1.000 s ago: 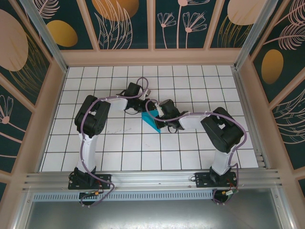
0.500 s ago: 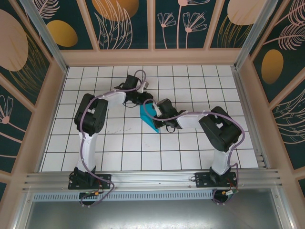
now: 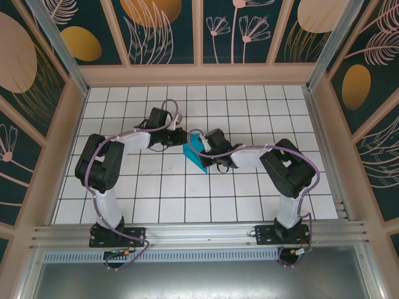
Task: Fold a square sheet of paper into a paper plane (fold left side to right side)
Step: Third fold the triangle at the center of the table.
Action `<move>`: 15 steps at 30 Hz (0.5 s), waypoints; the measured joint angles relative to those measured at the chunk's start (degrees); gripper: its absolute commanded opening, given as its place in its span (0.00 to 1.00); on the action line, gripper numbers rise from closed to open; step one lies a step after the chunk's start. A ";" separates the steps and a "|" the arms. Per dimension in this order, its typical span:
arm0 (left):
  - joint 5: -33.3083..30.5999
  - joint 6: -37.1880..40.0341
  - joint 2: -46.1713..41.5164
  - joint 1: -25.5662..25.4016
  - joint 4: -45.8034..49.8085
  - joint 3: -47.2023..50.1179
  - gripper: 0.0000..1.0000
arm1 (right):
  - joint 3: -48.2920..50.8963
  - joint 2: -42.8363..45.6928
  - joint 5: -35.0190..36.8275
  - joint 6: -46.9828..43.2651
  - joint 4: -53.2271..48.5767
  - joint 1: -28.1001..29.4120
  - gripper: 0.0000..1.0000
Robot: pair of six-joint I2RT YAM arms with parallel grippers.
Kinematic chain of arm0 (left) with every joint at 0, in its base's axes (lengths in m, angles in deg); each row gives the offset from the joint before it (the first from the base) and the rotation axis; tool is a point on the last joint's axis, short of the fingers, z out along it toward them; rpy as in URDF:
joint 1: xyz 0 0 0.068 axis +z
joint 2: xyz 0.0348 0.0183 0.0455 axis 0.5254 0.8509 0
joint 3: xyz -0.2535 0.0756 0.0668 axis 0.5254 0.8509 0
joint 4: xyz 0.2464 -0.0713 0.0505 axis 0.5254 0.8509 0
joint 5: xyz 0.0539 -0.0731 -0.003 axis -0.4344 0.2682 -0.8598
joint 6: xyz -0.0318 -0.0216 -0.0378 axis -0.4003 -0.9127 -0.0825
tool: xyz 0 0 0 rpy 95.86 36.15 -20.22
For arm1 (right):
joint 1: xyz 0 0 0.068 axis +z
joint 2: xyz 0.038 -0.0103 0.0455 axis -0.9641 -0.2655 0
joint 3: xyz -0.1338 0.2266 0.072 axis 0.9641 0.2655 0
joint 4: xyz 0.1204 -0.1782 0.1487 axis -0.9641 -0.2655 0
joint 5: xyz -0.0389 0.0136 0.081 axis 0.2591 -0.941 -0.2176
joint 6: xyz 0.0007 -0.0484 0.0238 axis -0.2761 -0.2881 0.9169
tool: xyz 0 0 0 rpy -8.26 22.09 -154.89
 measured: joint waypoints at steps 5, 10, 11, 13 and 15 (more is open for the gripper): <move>3.19 -2.36 -0.76 -1.88 -4.59 4.57 0.15 | -0.42 -0.20 0.00 0.00 -0.39 0.02 0.00; 3.87 -3.50 -0.50 -4.85 -6.91 5.20 0.15 | -0.90 -0.39 0.00 -0.02 -1.01 0.11 0.00; 3.76 -3.63 -0.31 -5.22 -7.26 5.20 0.15 | -1.01 -0.42 0.00 -0.04 -1.11 0.11 0.00; 3.69 -3.87 0.31 -5.46 -7.72 5.22 0.15 | -1.11 -0.44 0.02 -0.04 -1.36 0.11 0.00; 3.50 -4.07 1.09 -5.46 -8.07 5.27 0.15 | -1.25 -0.50 0.00 -0.11 -1.46 0.11 0.00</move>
